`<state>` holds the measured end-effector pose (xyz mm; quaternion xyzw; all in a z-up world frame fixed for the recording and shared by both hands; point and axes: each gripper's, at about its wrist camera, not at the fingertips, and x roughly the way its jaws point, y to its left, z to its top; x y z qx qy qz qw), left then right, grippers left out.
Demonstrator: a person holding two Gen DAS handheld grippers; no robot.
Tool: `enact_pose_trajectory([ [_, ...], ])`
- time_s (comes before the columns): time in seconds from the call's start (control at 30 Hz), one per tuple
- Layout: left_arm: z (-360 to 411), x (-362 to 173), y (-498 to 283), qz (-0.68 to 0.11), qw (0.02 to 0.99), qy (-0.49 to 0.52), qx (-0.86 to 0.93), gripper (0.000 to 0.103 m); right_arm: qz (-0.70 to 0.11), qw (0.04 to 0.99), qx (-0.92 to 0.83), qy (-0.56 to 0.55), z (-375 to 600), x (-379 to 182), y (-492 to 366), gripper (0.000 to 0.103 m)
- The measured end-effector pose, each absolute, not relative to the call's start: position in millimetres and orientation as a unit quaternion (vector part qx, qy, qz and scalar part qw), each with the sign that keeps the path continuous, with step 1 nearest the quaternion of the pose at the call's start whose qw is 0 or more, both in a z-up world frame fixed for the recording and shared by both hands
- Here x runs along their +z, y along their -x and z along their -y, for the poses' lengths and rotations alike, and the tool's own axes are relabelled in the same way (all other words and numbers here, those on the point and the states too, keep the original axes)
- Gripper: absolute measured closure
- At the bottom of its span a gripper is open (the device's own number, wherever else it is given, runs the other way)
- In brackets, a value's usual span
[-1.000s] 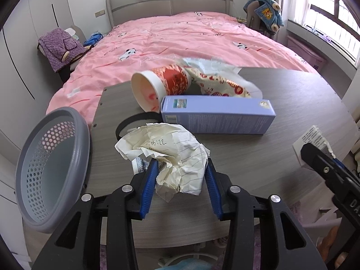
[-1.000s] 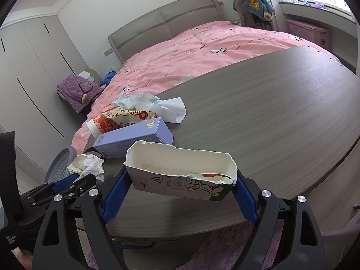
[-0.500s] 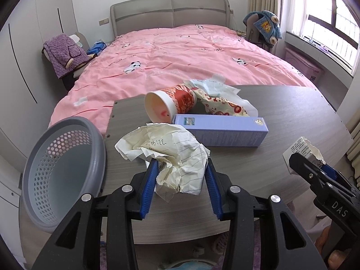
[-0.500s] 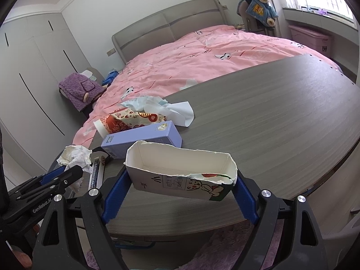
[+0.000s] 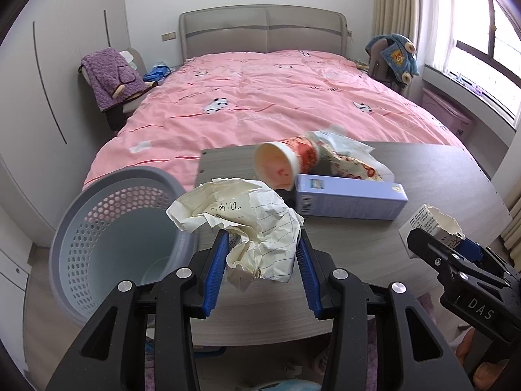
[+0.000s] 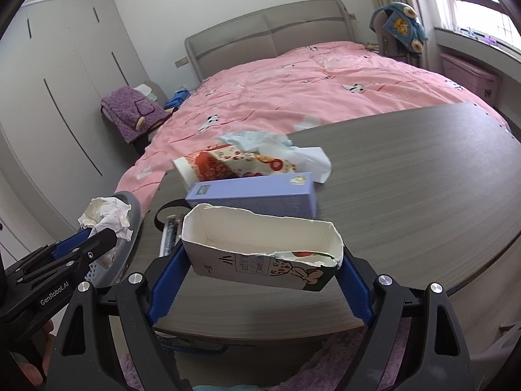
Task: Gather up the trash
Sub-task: 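Carry the tissue and carton over the grey basket with both grippers, then open both grippers to drop the tissue and carton into the basket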
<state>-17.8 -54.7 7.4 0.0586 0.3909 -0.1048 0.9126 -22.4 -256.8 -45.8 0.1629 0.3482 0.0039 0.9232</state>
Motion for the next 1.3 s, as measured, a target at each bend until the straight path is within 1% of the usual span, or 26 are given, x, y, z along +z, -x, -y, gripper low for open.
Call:
enact_pose_trajectory([
  [0.57, -38, 6, 3, -0.386, 0.921, -0.014, -0.054, 0.062, -0.356, 0.925, 0.084, -0.107, 160, -28, -19, 0.021],
  [1.0, -116, -5, -24, -0.396, 0.918, 0.021, 0.021, 0.062, -0.377, 0.910, 0.156, -0.074, 90, -37, -67, 0.021],
  [1.3, -145, -20, -42, -0.407, 0.912, 0.032, 0.034, 0.062, -0.387, 0.899, 0.199, -0.047, 43, -43, -94, 0.021],
])
